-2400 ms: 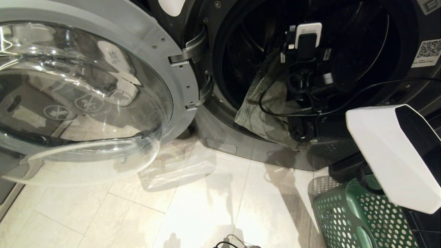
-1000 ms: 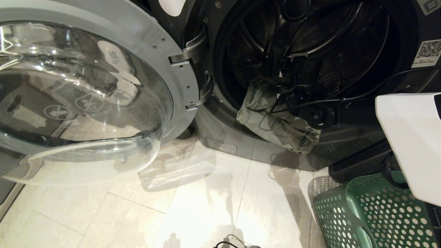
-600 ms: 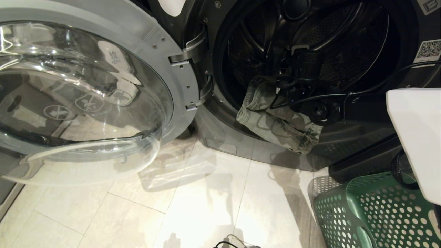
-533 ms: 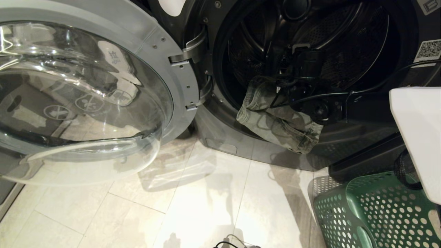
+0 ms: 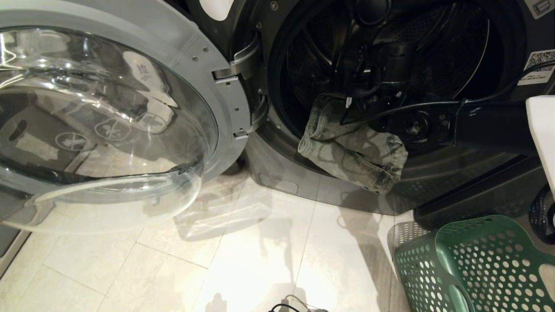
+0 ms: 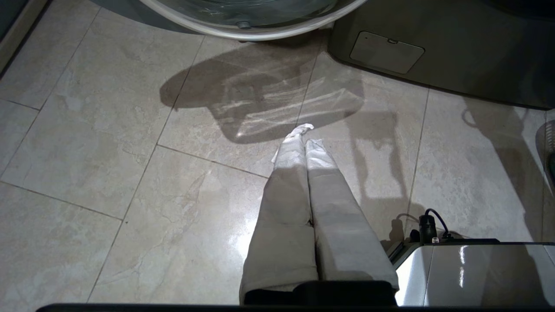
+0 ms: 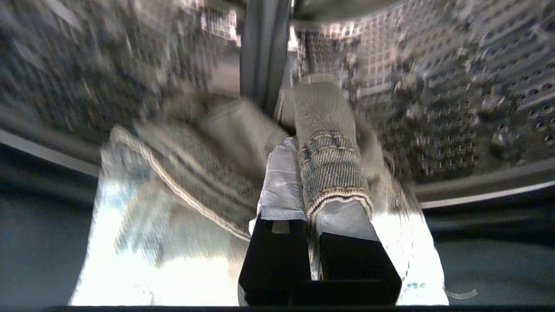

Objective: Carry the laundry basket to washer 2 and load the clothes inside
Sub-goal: Place the clothes into the washing machine

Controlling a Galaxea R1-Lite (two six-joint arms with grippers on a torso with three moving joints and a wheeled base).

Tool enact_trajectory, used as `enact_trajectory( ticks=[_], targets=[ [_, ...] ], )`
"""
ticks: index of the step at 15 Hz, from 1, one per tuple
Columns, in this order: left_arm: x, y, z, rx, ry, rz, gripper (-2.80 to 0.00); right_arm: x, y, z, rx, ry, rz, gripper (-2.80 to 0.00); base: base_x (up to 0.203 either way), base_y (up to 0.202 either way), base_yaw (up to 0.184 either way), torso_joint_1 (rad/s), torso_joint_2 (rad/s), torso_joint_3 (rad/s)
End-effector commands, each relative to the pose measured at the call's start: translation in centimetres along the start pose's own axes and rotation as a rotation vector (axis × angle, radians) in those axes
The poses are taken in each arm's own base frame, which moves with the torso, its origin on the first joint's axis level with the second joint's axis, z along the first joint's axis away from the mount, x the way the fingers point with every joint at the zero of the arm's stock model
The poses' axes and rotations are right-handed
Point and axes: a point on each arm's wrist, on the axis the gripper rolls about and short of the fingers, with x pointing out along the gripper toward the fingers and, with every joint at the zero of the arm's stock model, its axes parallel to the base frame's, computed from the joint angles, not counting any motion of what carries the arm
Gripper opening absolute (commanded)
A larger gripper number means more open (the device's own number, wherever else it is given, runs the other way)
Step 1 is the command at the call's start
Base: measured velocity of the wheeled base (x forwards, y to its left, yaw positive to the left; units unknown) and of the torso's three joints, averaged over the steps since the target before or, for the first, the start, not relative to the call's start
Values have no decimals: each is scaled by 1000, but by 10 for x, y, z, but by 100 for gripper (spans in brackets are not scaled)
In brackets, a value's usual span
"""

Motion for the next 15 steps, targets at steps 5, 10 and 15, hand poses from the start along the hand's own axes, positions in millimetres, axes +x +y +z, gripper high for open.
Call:
enact_trajectory(
  ticks=[5, 10, 15],
  targets=[
    [0, 0, 0, 0, 2, 0, -280, -7, 7, 3, 20, -34, 10, 0, 0, 0, 0, 0, 0, 0],
    [0, 0, 0, 0, 2, 0, -280, -10, 12, -3, 29, -28, -83, 0, 0, 0, 0, 0, 0, 0],
    [0, 0, 0, 0, 2, 0, -280, -29, 1, 6, 23, 8, -75, 0, 0, 0, 0, 0, 0, 0]
  ],
)
